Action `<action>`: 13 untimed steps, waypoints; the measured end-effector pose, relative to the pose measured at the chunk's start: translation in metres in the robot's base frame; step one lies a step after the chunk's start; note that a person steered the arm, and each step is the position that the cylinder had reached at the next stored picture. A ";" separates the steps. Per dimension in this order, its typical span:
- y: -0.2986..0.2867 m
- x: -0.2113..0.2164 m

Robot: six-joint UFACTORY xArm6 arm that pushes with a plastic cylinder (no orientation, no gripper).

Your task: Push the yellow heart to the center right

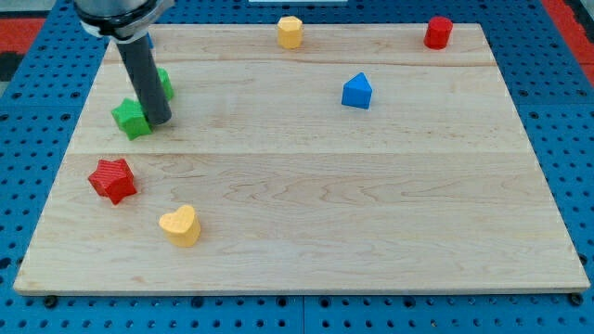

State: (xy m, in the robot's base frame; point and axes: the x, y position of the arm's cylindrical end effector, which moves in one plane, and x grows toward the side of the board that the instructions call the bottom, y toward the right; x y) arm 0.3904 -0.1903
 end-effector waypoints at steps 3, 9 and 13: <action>-0.029 0.006; 0.140 0.048; 0.117 0.228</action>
State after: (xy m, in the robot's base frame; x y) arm 0.6185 -0.0731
